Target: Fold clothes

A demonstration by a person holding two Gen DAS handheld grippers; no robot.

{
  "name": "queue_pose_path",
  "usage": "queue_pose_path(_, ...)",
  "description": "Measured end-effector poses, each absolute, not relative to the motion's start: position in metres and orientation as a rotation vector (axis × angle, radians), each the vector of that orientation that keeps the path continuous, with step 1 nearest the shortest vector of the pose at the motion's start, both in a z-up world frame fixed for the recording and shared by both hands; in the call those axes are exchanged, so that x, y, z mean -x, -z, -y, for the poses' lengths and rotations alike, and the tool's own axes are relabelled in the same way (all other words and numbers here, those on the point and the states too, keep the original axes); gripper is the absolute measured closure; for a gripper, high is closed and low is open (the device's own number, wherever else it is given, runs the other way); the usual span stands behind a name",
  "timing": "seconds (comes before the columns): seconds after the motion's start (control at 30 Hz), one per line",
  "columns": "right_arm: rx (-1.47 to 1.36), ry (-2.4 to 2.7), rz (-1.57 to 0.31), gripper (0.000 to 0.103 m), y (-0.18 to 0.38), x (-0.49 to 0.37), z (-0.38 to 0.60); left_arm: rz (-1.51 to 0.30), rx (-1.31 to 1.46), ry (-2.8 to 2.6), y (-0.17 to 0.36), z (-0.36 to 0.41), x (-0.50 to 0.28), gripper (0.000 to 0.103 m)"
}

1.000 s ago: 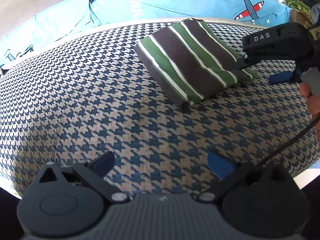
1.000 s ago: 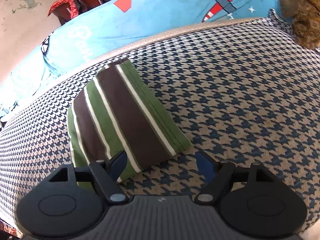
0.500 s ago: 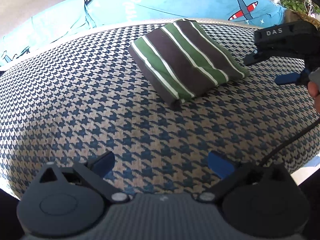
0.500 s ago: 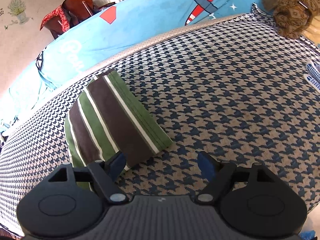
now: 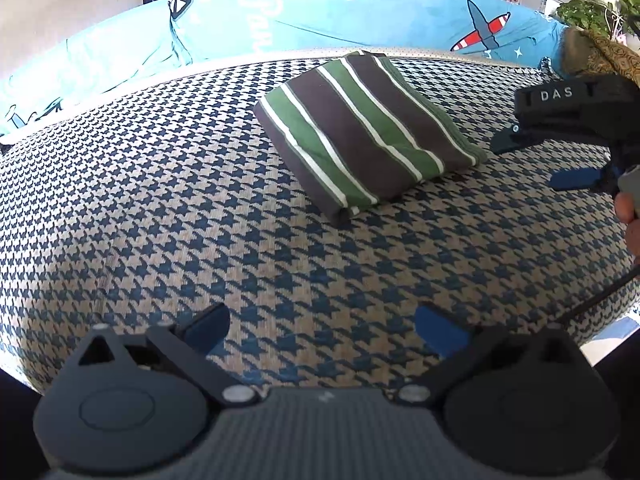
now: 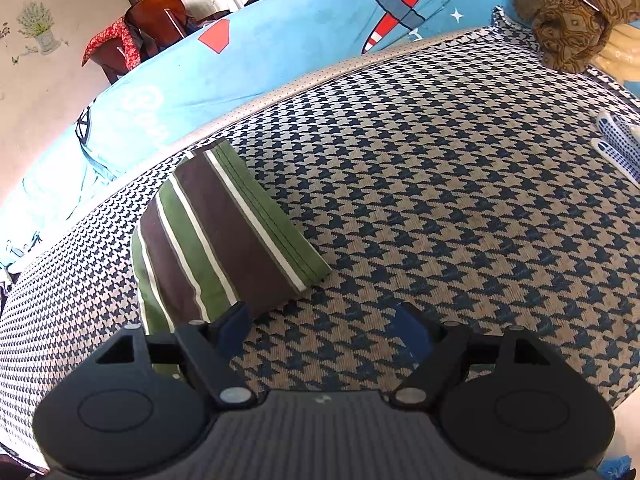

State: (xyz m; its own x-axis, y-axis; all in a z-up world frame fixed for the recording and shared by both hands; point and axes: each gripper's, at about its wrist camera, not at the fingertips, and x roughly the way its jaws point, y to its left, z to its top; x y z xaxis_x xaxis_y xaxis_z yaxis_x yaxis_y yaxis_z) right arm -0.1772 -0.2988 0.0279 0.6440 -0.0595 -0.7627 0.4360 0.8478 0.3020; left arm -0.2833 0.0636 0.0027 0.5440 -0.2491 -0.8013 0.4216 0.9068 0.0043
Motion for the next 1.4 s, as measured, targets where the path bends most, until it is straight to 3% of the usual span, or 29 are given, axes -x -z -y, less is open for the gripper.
queue_pose_path(0.13, -0.500, 0.306, -0.830, 0.023, -0.027, 0.182, 0.300, -0.907, -0.194, 0.400, -0.007, -0.065, 0.290, 0.000)
queue_pose_path(0.3, -0.512, 0.311, -0.819, 0.023, -0.028, 0.189, 0.304, -0.891, -0.190, 0.401, -0.014, -0.005, 0.232, 0.000)
queue_pose_path(0.8, -0.531, 0.323, -0.783, 0.023, -0.034, 0.198, 0.310, -0.830, -0.143, 0.418, -0.046, 0.027, 0.220, 0.000)
queue_pose_path(1.4, -0.533, 0.322, -0.759, 0.023, -0.038, 0.194, 0.309, -0.670, 0.026, 0.497, -0.149, 0.014, 0.199, 0.000)
